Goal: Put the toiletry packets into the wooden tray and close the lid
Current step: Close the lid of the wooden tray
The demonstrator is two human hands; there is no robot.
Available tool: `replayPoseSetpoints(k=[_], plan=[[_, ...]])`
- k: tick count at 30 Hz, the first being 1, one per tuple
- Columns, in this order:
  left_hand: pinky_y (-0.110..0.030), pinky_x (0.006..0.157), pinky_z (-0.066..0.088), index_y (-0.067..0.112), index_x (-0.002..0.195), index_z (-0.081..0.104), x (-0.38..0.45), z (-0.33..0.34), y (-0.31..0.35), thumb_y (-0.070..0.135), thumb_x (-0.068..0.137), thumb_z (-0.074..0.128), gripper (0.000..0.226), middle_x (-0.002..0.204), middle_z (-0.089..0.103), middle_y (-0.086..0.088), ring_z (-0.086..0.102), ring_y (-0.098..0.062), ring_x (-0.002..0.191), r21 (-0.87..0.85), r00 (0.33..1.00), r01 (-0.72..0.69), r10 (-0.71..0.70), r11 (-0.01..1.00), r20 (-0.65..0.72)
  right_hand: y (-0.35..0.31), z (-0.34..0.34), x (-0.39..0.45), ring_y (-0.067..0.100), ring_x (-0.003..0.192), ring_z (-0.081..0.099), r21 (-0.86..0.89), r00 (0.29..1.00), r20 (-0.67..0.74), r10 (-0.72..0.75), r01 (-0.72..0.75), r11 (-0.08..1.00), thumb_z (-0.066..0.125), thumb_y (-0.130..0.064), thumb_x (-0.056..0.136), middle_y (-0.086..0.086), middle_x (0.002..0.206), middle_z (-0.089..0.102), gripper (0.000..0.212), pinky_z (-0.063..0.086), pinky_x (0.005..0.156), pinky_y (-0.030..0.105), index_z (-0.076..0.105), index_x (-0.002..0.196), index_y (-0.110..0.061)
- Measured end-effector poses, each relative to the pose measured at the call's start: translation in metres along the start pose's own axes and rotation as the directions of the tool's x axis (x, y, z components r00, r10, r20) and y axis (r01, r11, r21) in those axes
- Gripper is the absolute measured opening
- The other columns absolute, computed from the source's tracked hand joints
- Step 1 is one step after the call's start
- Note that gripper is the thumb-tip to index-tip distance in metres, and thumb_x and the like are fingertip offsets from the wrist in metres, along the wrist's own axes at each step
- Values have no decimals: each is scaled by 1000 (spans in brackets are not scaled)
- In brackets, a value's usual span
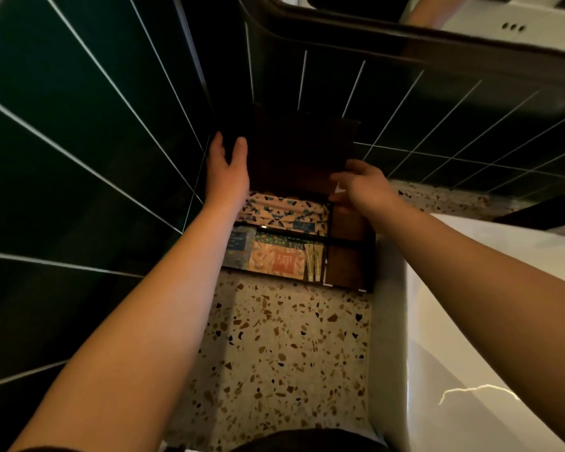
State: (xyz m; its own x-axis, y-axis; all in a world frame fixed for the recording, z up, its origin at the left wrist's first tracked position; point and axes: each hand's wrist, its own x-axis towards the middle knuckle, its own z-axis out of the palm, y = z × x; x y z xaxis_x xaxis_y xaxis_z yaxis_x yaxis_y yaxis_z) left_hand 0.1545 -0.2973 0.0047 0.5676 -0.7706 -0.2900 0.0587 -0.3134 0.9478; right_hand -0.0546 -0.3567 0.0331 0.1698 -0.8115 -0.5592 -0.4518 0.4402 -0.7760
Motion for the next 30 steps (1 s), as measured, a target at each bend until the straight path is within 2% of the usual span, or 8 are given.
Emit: replayPoseSetpoints(k=[3, 7, 11, 15, 18, 23, 25, 30], plan=[[-21, 101, 39, 23, 156, 32, -15, -5, 1, 46, 107, 34, 54, 154, 44, 0, 45, -9, 133, -6, 1000, -28, 28, 1000, -9, 4, -1, -10, 25, 103, 68, 79, 999, -18, 27, -26, 997, 41, -16, 104, 0, 130, 62, 45, 54, 78, 37, 37, 148, -18], [-41, 118, 31, 31, 157, 32, -41, -18, -5, 74, 93, 26, 77, 158, 40, 5, 40, -14, 143, -74, 998, 41, -44, 996, -38, 16, -3, -28, 19, 93, 69, 188, 998, 2, 61, -61, 980, 30, -18, 106, 0, 126, 66, 38, 54, 76, 35, 47, 140, -19], [-45, 114, 40, 27, 147, 49, -68, -32, -17, 88, 77, 29, 95, 143, 58, 2, 54, -15, 131, -177, 985, 135, -151, 975, -86, 32, -3, -48, 21, 97, 71, 319, 985, 54, 161, -170, 932, 39, -24, 104, 3, 115, 71, 31, 57, 86, 38, 60, 127, -18], [-40, 106, 49, 32, 117, 68, -91, -44, -28, 73, 90, 38, 57, 121, 70, 5, 64, -11, 116, -170, 975, 156, -179, 973, -129, 51, 1, -64, 22, 99, 69, 330, 977, 71, 201, -213, 920, 51, -11, 101, 8, 113, 70, 26, 59, 78, 34, 63, 124, -14], [-24, 86, 51, 36, 94, 68, -100, -49, -38, 53, 103, 41, 33, 99, 71, 13, 65, 1, 96, -82, 983, 121, -131, 989, -132, 62, 8, -68, 21, 86, 67, 310, 970, 48, 237, -240, 920, 52, -4, 99, 15, 109, 70, 26, 60, 74, 32, 62, 122, -10], [-39, 99, 53, 26, 131, 66, -98, -59, -57, 62, 94, 51, 54, 125, 68, 6, 64, -11, 115, 160, 998, 66, -62, 985, -25, 76, 17, -71, 19, 72, 64, 296, 957, 48, 285, -286, 911, 53, -1, 97, 10, 87, 66, 22, 61, 68, 31, 65, 115, -7], [-47, 105, 50, 29, 142, 55, -97, -59, -64, 68, 84, 59, 71, 142, 56, 4, 55, -17, 128, 275, 996, 90, -89, 957, -17, 83, 20, -68, 21, 76, 66, 274, 954, 47, 296, -297, 915, 53, -3, 96, 12, 91, 68, 22, 61, 68, 31, 66, 114, -5], [-45, 113, 40, 19, 152, 42, -97, -52, -76, 47, 87, 72, 76, 158, 35, -1, 41, -25, 141, 450, 998, 58, -63, 891, -3, 95, 24, -65, 26, 95, 68, 174, 949, 69, 306, -314, 933, 61, -15, 93, 12, 110, 68, 23, 60, 75, 34, 67, 113, -5]])
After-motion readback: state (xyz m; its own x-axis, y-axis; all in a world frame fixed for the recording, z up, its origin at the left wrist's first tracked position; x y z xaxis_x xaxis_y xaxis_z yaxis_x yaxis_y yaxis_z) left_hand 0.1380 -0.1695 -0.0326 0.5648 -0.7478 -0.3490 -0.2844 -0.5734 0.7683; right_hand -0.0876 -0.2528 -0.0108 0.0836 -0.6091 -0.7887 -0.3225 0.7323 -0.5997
